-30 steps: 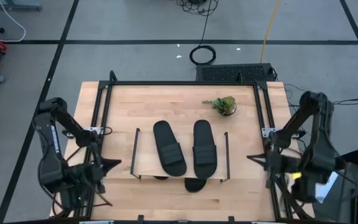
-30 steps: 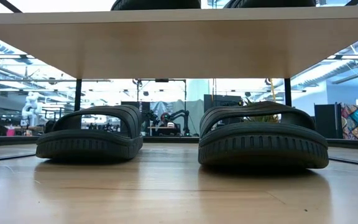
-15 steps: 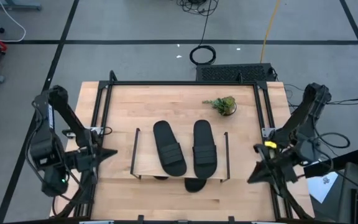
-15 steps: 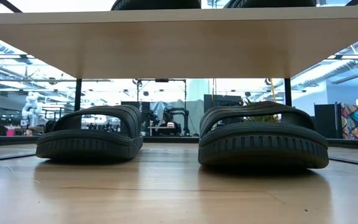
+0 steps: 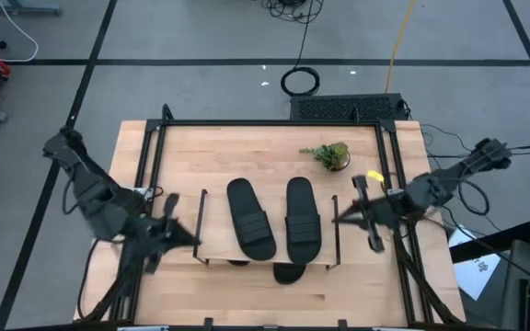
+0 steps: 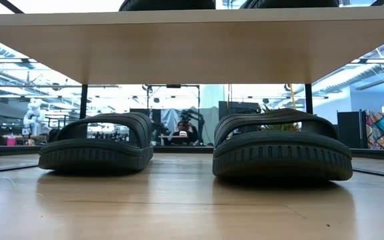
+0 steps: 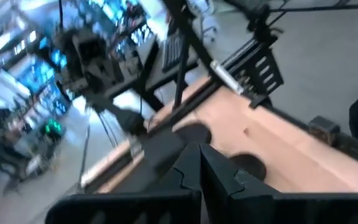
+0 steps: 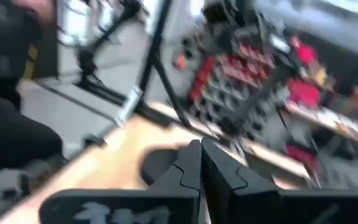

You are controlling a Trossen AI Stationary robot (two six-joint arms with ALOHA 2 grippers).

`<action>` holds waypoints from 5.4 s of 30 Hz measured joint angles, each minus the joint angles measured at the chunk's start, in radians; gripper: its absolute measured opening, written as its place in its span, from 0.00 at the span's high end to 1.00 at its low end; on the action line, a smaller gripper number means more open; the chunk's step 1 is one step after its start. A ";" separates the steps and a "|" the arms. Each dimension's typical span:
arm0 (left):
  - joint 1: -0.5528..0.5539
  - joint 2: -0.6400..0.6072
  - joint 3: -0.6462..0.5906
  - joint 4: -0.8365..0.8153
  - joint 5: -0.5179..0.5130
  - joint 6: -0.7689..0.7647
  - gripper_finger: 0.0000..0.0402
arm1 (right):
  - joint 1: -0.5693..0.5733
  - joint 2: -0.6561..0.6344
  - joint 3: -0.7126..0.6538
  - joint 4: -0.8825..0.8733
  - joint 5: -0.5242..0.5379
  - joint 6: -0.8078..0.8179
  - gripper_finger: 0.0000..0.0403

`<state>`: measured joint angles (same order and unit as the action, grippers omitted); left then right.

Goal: Pick and place slides into the shelf
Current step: Return to Home Position

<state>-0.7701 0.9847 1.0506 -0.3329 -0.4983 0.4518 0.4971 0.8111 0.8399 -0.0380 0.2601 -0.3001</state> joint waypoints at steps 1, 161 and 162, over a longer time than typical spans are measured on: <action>0.036 -0.018 -0.021 0.001 0.025 -0.017 1.00 | -0.034 -0.001 0.013 -0.048 -0.001 0.017 1.00; 0.482 -0.894 -0.910 0.197 0.237 -0.382 0.98 | -0.364 -0.808 -0.733 -0.044 -0.213 0.263 1.00; 0.482 -0.894 -0.910 0.197 0.238 -0.386 0.97 | -0.364 -0.808 -0.733 -0.043 -0.213 0.263 1.00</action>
<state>-0.2886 0.0903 0.1402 -0.1360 -0.2608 0.0656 0.1326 0.0029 0.1070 -0.0814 0.0471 -0.0372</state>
